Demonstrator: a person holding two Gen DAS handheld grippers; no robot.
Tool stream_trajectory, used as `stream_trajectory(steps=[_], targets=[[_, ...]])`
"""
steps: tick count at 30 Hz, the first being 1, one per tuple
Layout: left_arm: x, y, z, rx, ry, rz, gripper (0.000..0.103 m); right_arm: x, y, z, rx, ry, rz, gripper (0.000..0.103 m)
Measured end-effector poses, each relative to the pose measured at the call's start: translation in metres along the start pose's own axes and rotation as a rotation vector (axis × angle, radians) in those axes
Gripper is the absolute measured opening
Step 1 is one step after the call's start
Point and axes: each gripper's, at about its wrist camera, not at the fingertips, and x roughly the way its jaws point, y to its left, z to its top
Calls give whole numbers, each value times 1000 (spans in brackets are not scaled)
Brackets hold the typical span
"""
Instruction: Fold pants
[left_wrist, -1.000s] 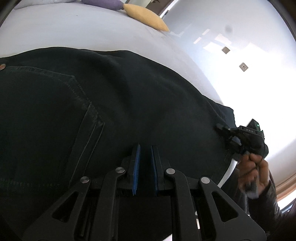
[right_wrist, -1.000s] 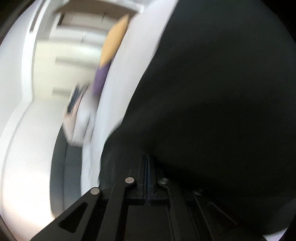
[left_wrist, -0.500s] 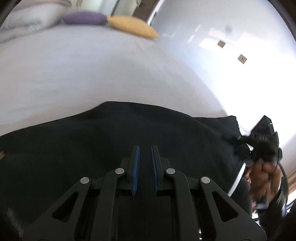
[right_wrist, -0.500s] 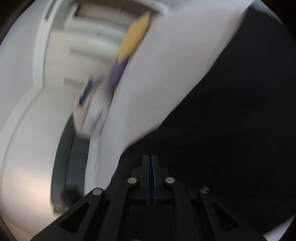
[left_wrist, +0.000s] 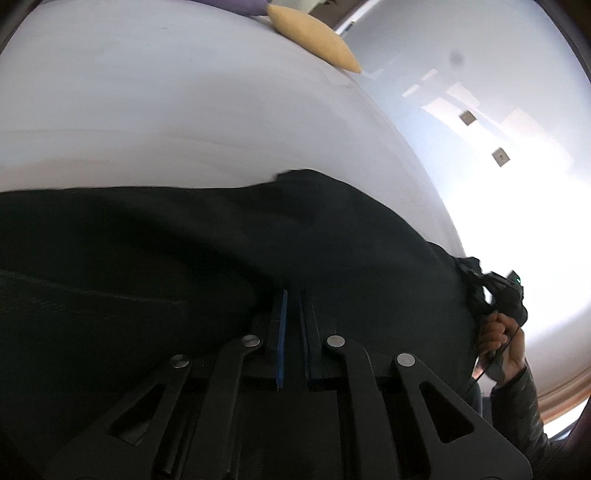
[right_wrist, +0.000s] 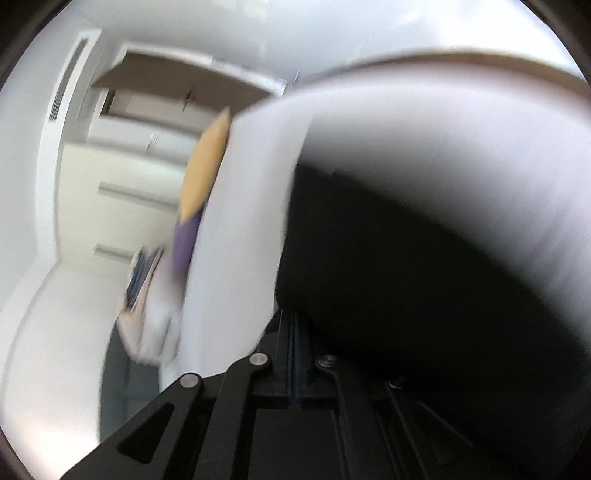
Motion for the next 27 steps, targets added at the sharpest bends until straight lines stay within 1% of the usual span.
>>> stream_trajectory(steps=[1, 2, 4, 5, 6, 7, 9, 10, 11, 12, 13, 14, 15, 17, 18, 19, 20, 21, 22, 24, 25, 26, 27], targets=[[-2, 1, -7, -16, -6, 1, 6, -8, -2, 9, 6, -18, -4, 0], [-6, 5, -9, -34, -12, -1, 3, -21, -3, 20, -6, -57, -43, 0], [-20, 21, -12, -68, -29, -2, 2, -45, -8, 33, -12, -133, -103, 0], [-28, 28, -15, -81, -42, 9, 1, -67, -21, 42, 37, -178, -174, 0], [-35, 35, -17, -92, -53, 20, 0, -81, -34, 46, 91, -208, -173, 0], [-42, 38, -16, -100, -62, 26, 0, -104, -46, 48, 133, -234, -162, 5], [-58, 40, -22, -119, -89, 57, 0, -134, -45, 46, 99, -270, -160, 6], [-67, 40, -22, -115, -105, 97, 0, -146, -38, 34, 67, -268, -162, 11], [-73, 36, -24, -106, -120, 119, 0, -157, -34, 24, 44, -258, -160, 18], [-82, 31, -26, -95, -142, 120, 0, -166, -34, 17, 34, -250, -148, 50], [-94, 26, -32, -84, -167, 88, 0, -175, -35, 7, 39, -258, -134, 83], [-103, 21, -37, -72, -182, 64, 0, -174, -30, 0, 43, -281, -124, 90], [-106, 11, -41, -57, -188, 49, 0, -180, -29, -8, 41, -301, -109, 91], [-105, -7, -48, -18, -178, 25, 0, -180, -36, -29, 43, -264, -65, 90], [-102, -13, -52, -4, -168, 19, 0, -180, -47, -34, 58, -234, -49, 84], [-95, -19, -58, 4, -148, 25, 0, -172, -50, -36, 82, -194, -42, 78], [-87, -24, -63, 7, -128, 25, 0, -174, -54, -45, 98, -159, -29, 76], [-77, -31, -71, 7, -105, 19, 0, -168, -57, -50, 100, -142, -20, 75], [-70, -29, -78, 2, -78, 12, 0, -169, -66, -58, 87, -151, -25, 75], [-48, -26, -92, -19, -25, 29, 0, -157, -64, -53, 92, -157, -24, 76], [-41, -23, -102, -37, -24, 19, 0, -158, -67, -55, 121, -164, -11, 75], [-39, -24, -109, -45, -42, 4, 0, -160, -69, -56, 137, -165, 9, 75], [-37, -20, -108, -51, -42, -4, 0, -160, -67, -57, 136, -155, 25, 72]])
